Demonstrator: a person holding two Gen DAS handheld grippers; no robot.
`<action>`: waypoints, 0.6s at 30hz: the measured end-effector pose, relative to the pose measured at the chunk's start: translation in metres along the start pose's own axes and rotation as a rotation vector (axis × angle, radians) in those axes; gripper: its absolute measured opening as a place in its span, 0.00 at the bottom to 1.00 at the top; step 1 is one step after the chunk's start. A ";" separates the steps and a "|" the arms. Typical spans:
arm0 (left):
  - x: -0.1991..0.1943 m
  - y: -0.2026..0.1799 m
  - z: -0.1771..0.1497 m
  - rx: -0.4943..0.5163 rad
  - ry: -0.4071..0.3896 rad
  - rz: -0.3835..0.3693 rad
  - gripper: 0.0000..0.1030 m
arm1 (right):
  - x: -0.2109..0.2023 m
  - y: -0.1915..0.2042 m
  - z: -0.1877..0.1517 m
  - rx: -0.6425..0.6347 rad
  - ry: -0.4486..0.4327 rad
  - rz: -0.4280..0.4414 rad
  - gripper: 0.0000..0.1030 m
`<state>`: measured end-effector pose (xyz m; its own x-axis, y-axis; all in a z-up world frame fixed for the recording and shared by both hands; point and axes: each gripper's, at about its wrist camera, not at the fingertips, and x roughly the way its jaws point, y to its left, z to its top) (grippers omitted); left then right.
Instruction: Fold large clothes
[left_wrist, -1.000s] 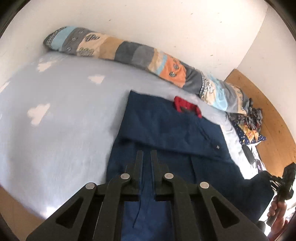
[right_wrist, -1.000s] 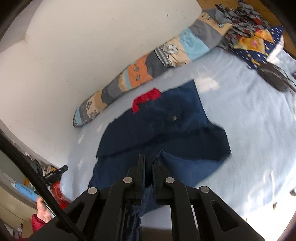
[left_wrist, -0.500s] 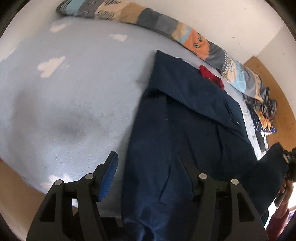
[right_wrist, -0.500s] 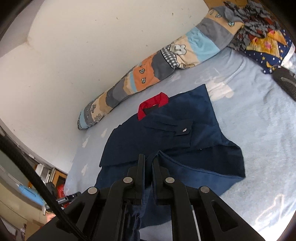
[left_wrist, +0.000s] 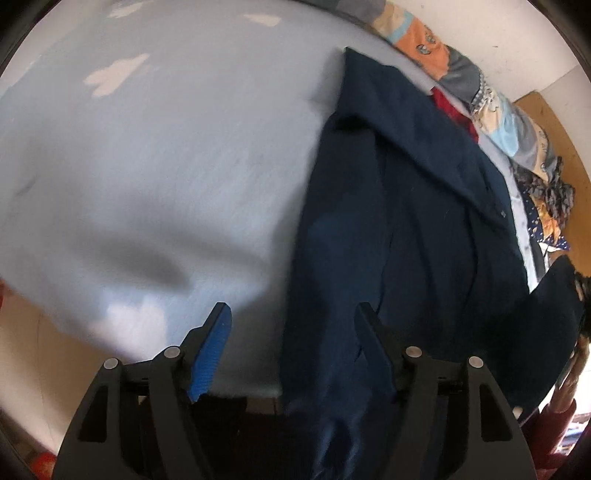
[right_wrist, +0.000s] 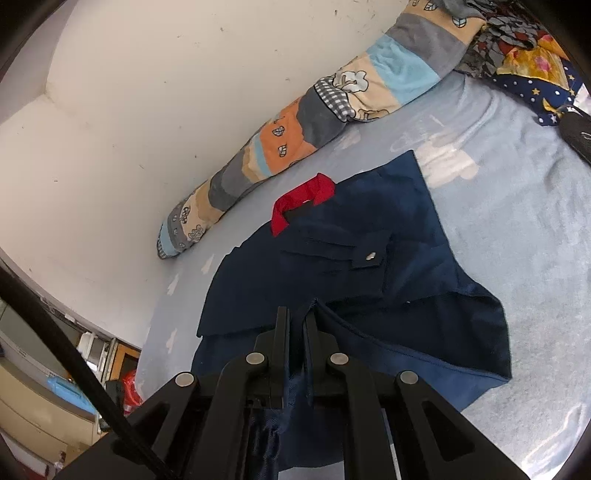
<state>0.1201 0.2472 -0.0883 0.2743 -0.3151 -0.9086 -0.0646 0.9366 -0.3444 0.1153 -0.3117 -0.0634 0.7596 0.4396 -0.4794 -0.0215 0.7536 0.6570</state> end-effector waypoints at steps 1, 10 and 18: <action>0.000 0.002 -0.007 0.014 0.030 0.003 0.67 | -0.002 0.000 -0.002 -0.003 -0.004 -0.007 0.06; 0.006 0.017 -0.065 0.022 0.127 -0.069 0.73 | -0.022 -0.005 -0.022 -0.004 -0.026 -0.029 0.06; 0.026 0.010 -0.070 0.014 0.143 -0.179 0.79 | -0.037 -0.009 -0.037 0.017 -0.039 -0.020 0.06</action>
<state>0.0591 0.2379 -0.1326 0.1410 -0.4944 -0.8577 -0.0131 0.8653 -0.5010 0.0633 -0.3170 -0.0728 0.7842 0.4055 -0.4696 0.0045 0.7532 0.6578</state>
